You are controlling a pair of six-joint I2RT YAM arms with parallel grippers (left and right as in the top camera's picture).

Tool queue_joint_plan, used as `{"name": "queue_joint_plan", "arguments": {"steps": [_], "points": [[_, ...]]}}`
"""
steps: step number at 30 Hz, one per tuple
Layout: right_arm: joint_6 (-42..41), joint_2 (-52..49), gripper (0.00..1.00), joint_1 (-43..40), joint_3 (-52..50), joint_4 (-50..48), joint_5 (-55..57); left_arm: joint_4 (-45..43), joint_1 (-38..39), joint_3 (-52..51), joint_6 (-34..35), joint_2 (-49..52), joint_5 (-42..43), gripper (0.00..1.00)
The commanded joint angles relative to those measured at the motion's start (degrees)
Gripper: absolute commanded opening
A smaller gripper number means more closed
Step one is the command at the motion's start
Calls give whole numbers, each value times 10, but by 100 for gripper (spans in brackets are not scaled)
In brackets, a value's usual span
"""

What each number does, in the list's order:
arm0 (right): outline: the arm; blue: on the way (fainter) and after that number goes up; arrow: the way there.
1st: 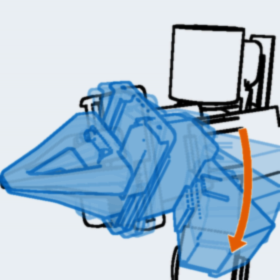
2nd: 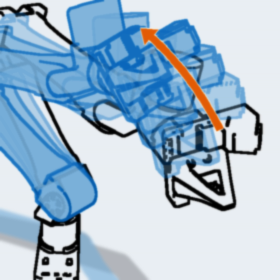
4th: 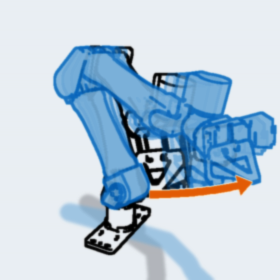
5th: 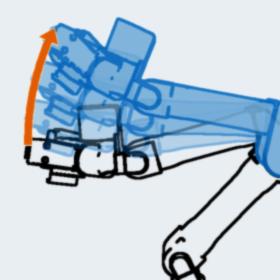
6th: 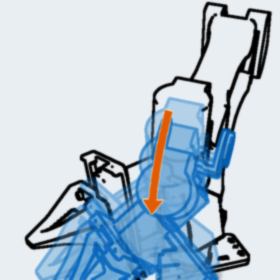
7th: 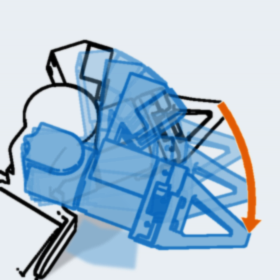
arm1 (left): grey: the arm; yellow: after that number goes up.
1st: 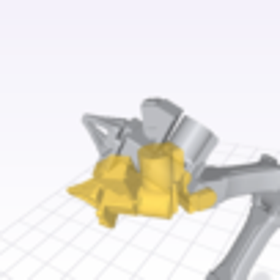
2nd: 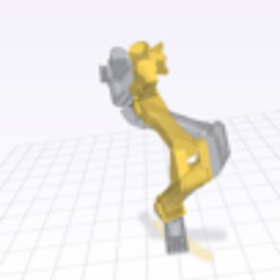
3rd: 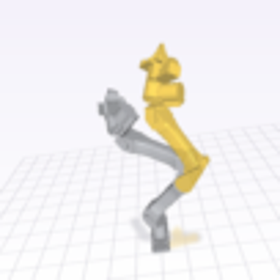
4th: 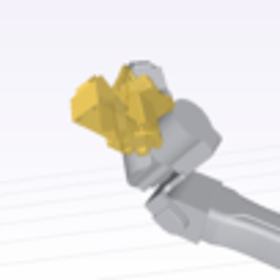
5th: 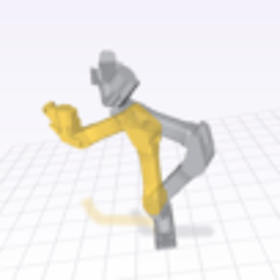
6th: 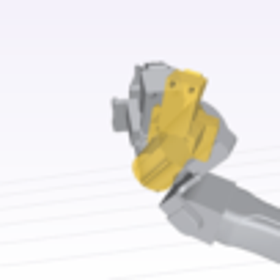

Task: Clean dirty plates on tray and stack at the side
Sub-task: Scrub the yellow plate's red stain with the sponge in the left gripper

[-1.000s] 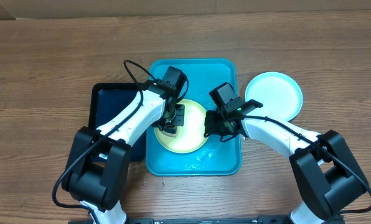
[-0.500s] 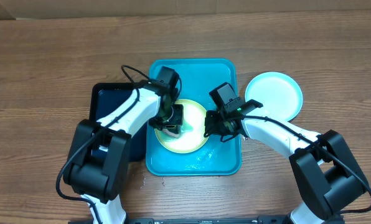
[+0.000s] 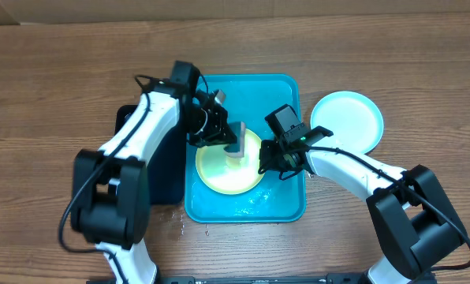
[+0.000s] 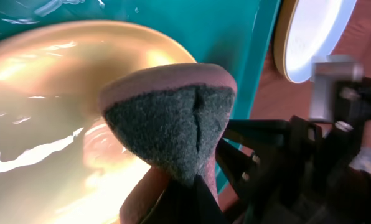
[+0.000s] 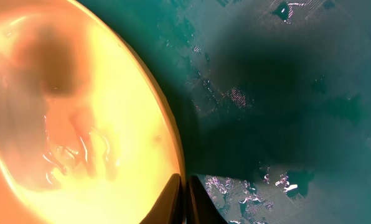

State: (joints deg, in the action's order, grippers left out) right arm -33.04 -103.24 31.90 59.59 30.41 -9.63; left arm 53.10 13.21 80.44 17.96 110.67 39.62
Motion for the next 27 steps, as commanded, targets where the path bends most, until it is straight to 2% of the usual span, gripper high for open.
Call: {"name": "queue_joint_plan", "arguments": {"steps": [1, 3, 6, 10, 17, 21, 27], "points": [[0, 5, 4, 3, -4, -4, 7, 33, 16, 19, -15, -64, -172, 4], [0, 5, 4, 3, -4, -4, 7, 52, 27, 19, -4, -66, -256, 4], [0, 5, 4, 3, -4, -4, 10, 55, 43, 5, 7, -61, -322, 4], [0, 5, 4, 3, -4, -3, 11, 13, 61, -47, 15, -49, -330, 4], [0, 5, 4, 3, -4, -4, 11, -52, 68, -113, 66, -12, -334, 4], [0, 5, 4, 3, -4, -4, 11, -59, 68, -115, 65, 16, -271, 4], [0, 5, 4, 3, -4, -8, 11, -120, 78, -115, 43, 57, -117, 4]]}}
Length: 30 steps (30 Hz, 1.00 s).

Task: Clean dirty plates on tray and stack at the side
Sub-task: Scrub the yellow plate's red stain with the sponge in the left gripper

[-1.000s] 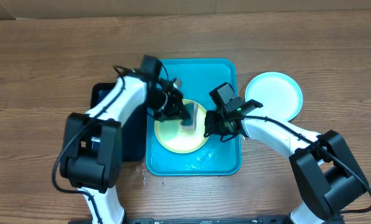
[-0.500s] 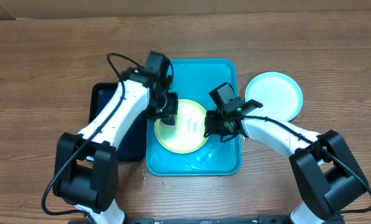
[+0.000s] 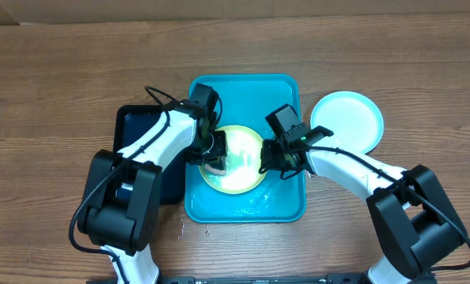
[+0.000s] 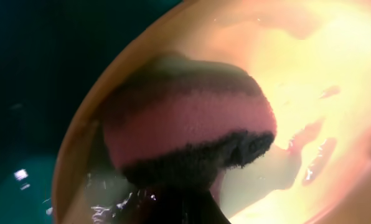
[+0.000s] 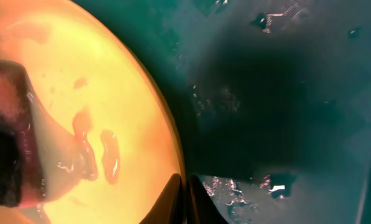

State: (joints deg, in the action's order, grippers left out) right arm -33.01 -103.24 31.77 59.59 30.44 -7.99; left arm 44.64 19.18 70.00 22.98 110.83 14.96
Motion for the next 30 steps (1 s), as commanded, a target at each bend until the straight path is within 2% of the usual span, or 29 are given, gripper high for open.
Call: {"name": "queue_joint_plan", "arguments": {"steps": [1, 8, 14, 18, 23, 25, 30], "points": [[0, 5, 4, 4, -4, -8, -6, -47, 21, -10, -7, 63, 153, 4], [0, 5, 4, 4, -4, -8, -6, -73, 24, 2, -7, 72, 211, 4], [0, 5, 4, 4, -4, -8, -6, 13, 6, 72, -39, 38, 198, 4], [0, 5, 4, 4, -4, -8, -6, 65, 3, 105, -44, -17, 112, 4], [0, 5, 4, 4, -4, -8, -6, 118, 15, 106, -41, -65, -54, 4], [0, 5, 4, 4, -4, -8, -6, 126, 16, 98, -41, -62, -80, 4], [0, 5, 4, 4, -4, -6, -6, 90, 16, 49, -41, -54, -81, 4]]}}
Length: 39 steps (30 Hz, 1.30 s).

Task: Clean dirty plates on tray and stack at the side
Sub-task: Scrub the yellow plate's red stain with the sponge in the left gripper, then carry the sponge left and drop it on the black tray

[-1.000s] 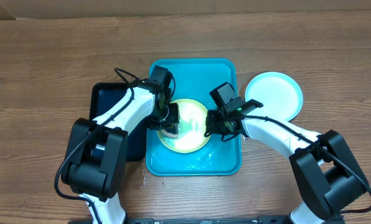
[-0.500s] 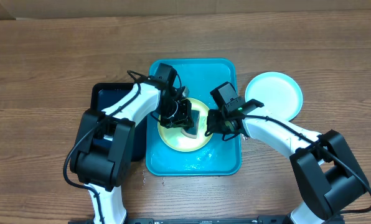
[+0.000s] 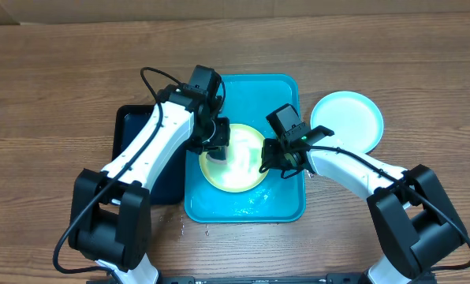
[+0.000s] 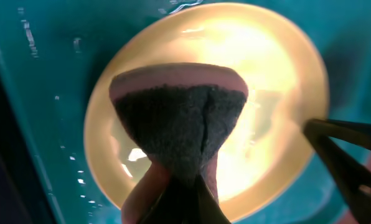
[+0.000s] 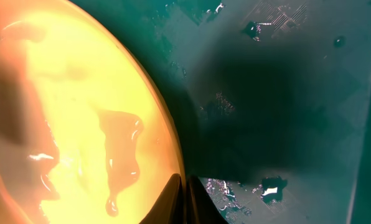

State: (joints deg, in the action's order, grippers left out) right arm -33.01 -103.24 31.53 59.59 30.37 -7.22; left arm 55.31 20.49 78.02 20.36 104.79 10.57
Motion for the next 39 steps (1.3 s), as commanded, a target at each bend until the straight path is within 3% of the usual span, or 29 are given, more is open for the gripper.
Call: {"name": "queue_joint_plan", "arguments": {"steps": [1, 10, 22, 29, 36, 39], "points": [[0, 5, 4, 7, -4, -5, -13, -29, 3, -43, -10, 10, -38, 4], [0, 5, 4, 7, -4, -6, -13, -117, 3, -115, -4, 34, 6, 4], [0, 5, 4, 7, -4, -7, -13, -210, 3, -131, -7, 72, 234, 4], [0, 5, 4, 7, -4, -5, -1, -207, -21, -109, -63, 58, 364, 4], [0, 5, 4, 7, -4, -3, -1, -139, -102, -87, -87, -45, 354, 4], [0, 5, 4, 7, -4, -3, -1, -97, -164, -87, -86, -125, 280, 4]]}}
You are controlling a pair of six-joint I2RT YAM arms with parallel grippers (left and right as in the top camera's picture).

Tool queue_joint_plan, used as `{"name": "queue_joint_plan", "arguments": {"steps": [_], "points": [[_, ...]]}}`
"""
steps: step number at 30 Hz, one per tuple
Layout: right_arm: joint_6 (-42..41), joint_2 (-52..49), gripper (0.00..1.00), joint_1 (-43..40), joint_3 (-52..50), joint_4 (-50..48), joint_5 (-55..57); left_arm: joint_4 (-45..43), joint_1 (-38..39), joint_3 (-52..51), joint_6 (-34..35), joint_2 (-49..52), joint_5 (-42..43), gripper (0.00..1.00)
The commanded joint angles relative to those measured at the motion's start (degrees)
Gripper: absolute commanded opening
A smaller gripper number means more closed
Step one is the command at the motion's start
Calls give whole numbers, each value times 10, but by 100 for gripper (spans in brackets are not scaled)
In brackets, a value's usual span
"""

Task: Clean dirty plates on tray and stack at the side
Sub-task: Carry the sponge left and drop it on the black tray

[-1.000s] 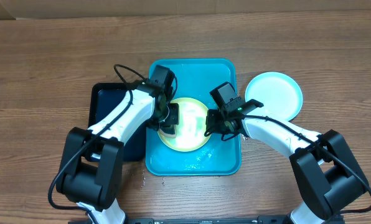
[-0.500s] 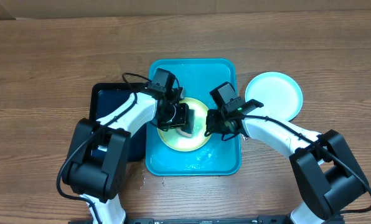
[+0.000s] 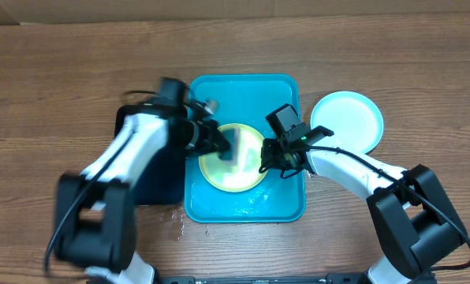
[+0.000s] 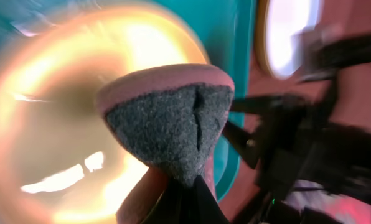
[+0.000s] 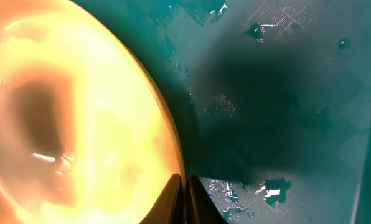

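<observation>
A wet yellow plate (image 3: 233, 160) lies in the teal tray (image 3: 282, 95). My left gripper (image 3: 223, 146) is shut on a pink sponge with a dark scouring face (image 4: 167, 121), held over the plate's left half (image 4: 55, 124); the arm is blurred in the overhead view. My right gripper (image 3: 265, 164) is shut on the yellow plate's right rim (image 5: 173, 168), its fingers (image 5: 192, 199) pinching the edge. A clean white plate (image 3: 347, 120) sits on the table to the right of the tray.
A dark blue tray (image 3: 160, 177) lies left of the teal one, under my left arm. Water drops and puddles (image 5: 269, 186) glisten on the teal tray floor. Wooden table (image 3: 61, 71) lies all around.
My left gripper with the sponge has swung round over the plate and the arm now reaches in from further left. The red smear seen on the plate is gone. My right gripper still holds the rim.
At first the sponge hung over the plate while my right gripper pinched its rim. Then the sponge pressed on the plate's left side amid red smears. Later it was lifted, one smear left. Now the plate looks clear of red and the sponge is over it again.
</observation>
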State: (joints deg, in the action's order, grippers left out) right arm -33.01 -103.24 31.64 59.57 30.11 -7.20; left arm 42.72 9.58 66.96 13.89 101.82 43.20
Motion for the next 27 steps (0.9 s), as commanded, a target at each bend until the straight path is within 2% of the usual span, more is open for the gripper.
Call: {"name": "queue_joint_plan", "arguments": {"steps": [1, 6, 10, 15, 17, 23, 27], "points": [[0, 5, 4, 5, -4, 0, -1, 43, -71, 23, -21, -114, -75, 4], [0, 5, 4, 5, -4, 0, 0, 134, -122, 23, 20, -157, -292, 4], [0, 5, 4, 5, -4, 0, -1, 169, -126, 11, 46, -148, -409, 4], [0, 5, 4, 5, -4, 0, 0, 148, -126, -27, 68, -133, -422, 5], [0, 5, 4, 5, -4, 0, 0, 129, -126, -44, 69, -127, -421, 10], [0, 5, 5, 5, -4, 0, 0, 104, -126, -76, 69, -101, -413, 11], [0, 5, 5, 5, -4, -3, 0, 101, -126, -76, 54, -78, -397, 17]]}}
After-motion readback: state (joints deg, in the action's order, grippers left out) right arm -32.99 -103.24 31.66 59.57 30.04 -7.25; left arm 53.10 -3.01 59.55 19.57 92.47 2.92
